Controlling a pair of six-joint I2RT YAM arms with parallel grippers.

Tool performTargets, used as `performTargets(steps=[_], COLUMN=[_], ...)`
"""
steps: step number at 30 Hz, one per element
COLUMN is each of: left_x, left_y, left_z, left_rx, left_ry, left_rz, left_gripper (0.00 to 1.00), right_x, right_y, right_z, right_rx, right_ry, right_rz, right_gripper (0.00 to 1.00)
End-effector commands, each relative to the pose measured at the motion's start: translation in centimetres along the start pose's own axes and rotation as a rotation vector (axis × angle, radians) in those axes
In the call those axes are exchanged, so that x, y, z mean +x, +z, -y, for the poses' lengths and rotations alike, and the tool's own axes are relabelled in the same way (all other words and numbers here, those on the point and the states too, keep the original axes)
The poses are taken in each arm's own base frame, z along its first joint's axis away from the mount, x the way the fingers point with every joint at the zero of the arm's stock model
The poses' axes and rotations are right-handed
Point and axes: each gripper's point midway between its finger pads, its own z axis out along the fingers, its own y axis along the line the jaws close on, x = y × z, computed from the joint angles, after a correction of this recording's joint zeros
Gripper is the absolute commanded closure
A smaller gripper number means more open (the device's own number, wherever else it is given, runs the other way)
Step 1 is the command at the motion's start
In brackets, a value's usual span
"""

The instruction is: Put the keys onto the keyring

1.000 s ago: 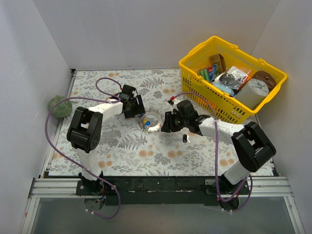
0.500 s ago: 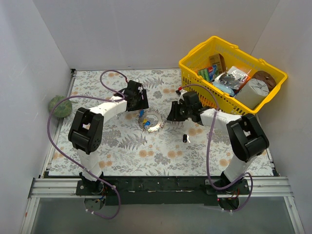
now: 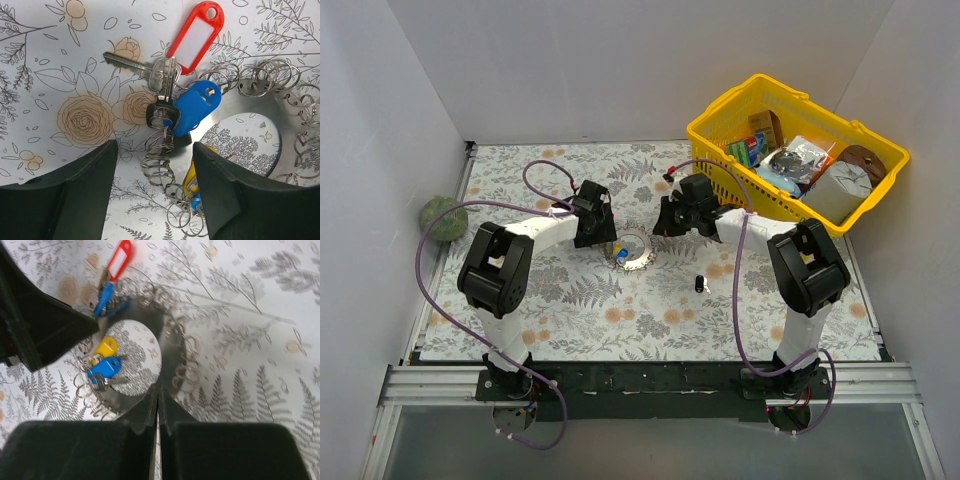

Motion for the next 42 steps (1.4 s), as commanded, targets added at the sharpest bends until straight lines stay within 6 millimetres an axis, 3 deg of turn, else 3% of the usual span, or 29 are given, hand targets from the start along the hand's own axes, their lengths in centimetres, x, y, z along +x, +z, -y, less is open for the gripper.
performTargets(steps=[1, 3, 4, 8, 16, 24, 30, 35, 39, 42], left_x=[-0.9, -0.8, -0.8, -0.8, -0.3, -0.1, -0.6, -1.0, -1.1, -1.7], left_y=[-1.7, -1.7, -1.7, -1.7, -2.4, -2.7, -3.1, -3.2, -3.3, -3.9], left_z=[0.3, 0.7, 1.0, 1.5, 4.0, 5.7, 6.4, 6.8, 6.1, 4.9], left_rx=[0.018, 0.033, 0.049, 0.067, 0.267, 0.355, 0.385, 0.399, 0.366, 0.321], left_ry=[-0.041, -0.056, -0.060, -0.076, -0.138, -0.157, -0.155, -0.154, -0.141, -0.127], left_rz=[0.034, 0.022, 0.013, 0.006, -0.084, -0.127, -0.127, -0.126, -0.109, -0.073], left_gripper=[0.39, 0.39, 0.39, 0.38, 0.38, 0.38, 0.37, 0.37, 0.37, 0.37], right_x=[-1.7, -2.0, -0.7, 1.3, 5.7, 10.1, 12.1, 12.4, 9.7, 6.1], right_y=[1.6, 2.3, 3.1, 4.7, 3.6, 2.0, 0.4, -0.5, -1.1, -1.7], right_z=[-2.9, -3.7, -3.0, -1.9, -0.2, -3.9, -7.6, -10.6, -12.7, -12.5], right_rx=[-0.020, -0.013, 0.012, 0.054, 0.116, -0.026, -0.128, -0.208, -0.268, -0.213], right_ry=[-0.143, -0.194, -0.194, -0.221, -0.222, -0.175, -0.117, -0.084, -0.072, -0.094], right_rz=[0.015, 0.007, -0.044, -0.131, -0.266, -0.367, -0.416, -0.412, -0.300, -0.206], right_gripper=[0.99, 0.99, 0.99, 0.99, 0.99, 0.99, 0.99, 0.99, 0.99, 0.99])
